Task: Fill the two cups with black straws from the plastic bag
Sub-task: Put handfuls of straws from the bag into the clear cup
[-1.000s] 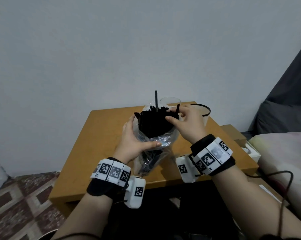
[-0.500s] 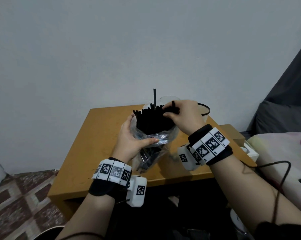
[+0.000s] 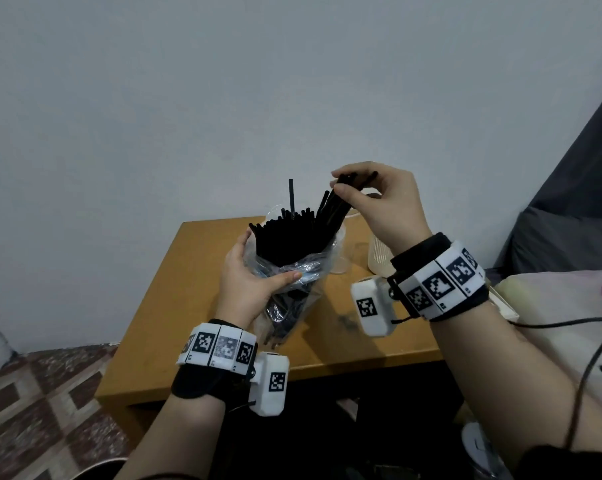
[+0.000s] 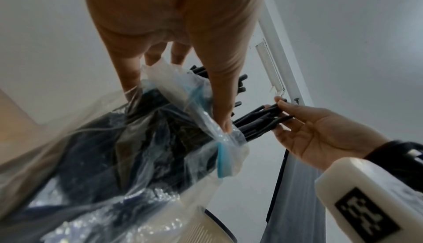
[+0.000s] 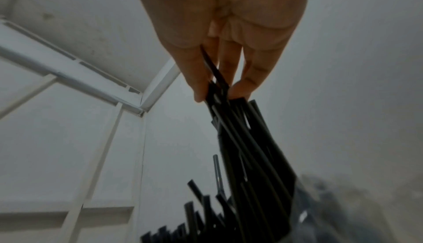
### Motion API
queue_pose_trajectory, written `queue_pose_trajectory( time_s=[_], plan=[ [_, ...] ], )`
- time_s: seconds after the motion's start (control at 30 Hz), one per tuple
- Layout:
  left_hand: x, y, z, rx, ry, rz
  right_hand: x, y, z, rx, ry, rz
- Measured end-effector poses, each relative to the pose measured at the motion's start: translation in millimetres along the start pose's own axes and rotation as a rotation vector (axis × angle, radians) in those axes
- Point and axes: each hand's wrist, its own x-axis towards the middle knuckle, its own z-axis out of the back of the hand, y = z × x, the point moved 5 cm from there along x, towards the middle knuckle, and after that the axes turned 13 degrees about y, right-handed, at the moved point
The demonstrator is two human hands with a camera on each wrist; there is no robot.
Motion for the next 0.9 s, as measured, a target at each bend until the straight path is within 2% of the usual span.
queue_pose_trajectory(
  time_s=[0.13,0.23,0.3,0.4,0.53,0.7,0.9],
  plan=[
    [-0.3,3.6,0.4,0.012,-0.021,-0.004,-10.7,-21.2,-12.2,0.024,0.048,-0.094],
    [-0.5,2.7,-0.4,0.01,-0.018,0.001,-13.7,-42.9,-23.1,-0.039,0.077,-0.254],
    [-1.5,2.4,-1.1,0.01,-0.012,0.003,-15.1,-49.0,-30.5,-0.038,0.092,-0.302],
    [-3.1,3.0,-3.1,-0.007,0.007,-0.004,-14.7,-50.4,-39.4,-0.096,0.101,-0.247],
    [-1.8,6.0,-5.4,-0.009,0.03,0.001,-17.4,-55.5,-39.0,-0.144,0.014,-0.271],
    [-1.2,3.0,-5.8,-0.009,0.032,0.011,-19.1,-42.2,-31.3,-0.027,-0.032,-0.217],
    [3.7,8.2,-11.4,0.005,-0.006,0.017,-21.9,-29.7,-15.8,0.258,-0.083,-0.116]
  ],
)
